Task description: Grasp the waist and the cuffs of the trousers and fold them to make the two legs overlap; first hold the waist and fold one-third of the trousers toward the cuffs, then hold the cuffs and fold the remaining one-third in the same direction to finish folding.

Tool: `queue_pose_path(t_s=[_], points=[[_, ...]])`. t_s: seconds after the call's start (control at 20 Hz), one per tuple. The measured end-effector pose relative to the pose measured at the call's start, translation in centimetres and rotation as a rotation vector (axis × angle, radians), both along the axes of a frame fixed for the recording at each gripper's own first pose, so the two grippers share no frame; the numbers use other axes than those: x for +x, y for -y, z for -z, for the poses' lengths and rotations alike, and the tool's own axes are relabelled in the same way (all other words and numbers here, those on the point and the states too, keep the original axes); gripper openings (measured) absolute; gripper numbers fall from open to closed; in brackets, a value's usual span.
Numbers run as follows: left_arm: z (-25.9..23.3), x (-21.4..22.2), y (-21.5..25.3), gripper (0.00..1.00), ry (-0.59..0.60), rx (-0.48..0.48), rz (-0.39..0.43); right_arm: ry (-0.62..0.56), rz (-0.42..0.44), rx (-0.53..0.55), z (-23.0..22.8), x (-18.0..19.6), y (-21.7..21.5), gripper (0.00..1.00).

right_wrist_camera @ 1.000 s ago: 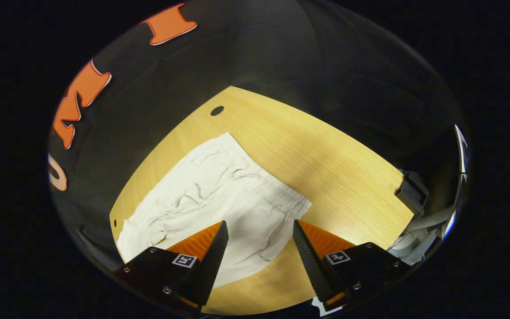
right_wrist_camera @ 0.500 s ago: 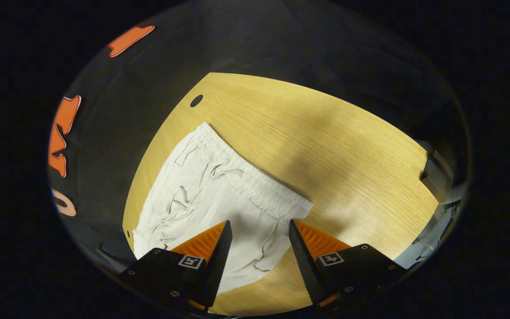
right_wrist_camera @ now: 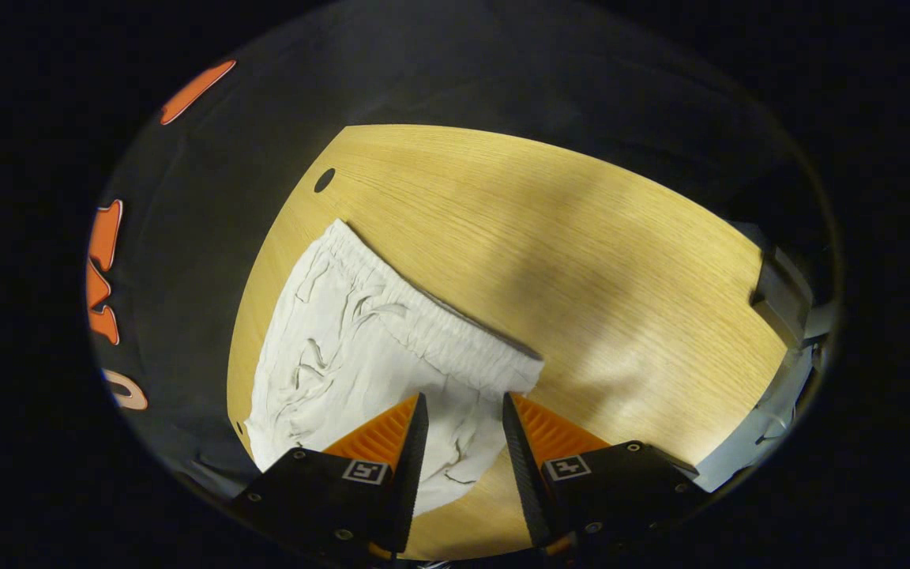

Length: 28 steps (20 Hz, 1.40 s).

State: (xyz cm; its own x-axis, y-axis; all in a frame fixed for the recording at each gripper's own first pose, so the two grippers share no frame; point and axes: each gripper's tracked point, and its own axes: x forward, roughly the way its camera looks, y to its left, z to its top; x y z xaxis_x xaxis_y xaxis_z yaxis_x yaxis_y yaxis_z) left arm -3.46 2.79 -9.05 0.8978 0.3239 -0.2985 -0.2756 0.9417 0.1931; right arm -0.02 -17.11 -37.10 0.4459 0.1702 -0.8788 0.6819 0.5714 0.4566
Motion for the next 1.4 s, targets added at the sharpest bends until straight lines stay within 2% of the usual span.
queue_pose_path(t_s=[0.1,0.25,0.45,0.65,0.7,0.8,1.0,1.1,1.25,1.4], points=[[0.4,-0.1,-0.2,1.0,-0.007,-0.005,-0.009,-0.008,-0.006,-0.014,0.5,-0.1,0.4,0.58],[0.9,-0.1,-0.2,1.0,-0.019,-0.016,-0.014,-0.02,0.025,0.053,1.1,0.8,-0.8,0.58],[2.2,-0.3,-0.7,1.0,-0.044,-0.073,-0.054,-0.023,0.011,0.018,2.0,1.0,-0.6,0.58],[4.6,-1.2,-2.2,1.0,-0.087,-0.154,-0.119,-0.044,0.086,0.067,2.6,1.2,-1.0,0.33],[5.3,-1.7,-2.9,0.99,-0.106,-0.178,-0.129,-0.042,0.109,0.078,2.6,1.4,-1.1,0.19],[6.4,-2.3,-3.9,1.0,-0.135,-0.208,-0.159,-0.027,0.113,0.075,2.6,1.5,-1.4,0.12],[8.6,-3.0,-5.9,1.0,-0.174,-0.287,-0.21,0.001,0.119,0.084,1.8,1.7,-1.5,0.04],[10.2,-3.5,-7.0,1.0,-0.198,-0.337,-0.23,0.018,0.127,0.083,1.3,1.7,-1.4,0.04],[13.5,-4.2,-9.4,1.0,-0.245,-0.453,-0.265,0.042,0.124,0.063,0.2,1.8,-1.4,0.03],[19.0,-4.8,-11.5,1.0,-0.317,-0.599,-0.307,0.061,0.127,0.039,-1.1,2.1,-1.4,0.04]])
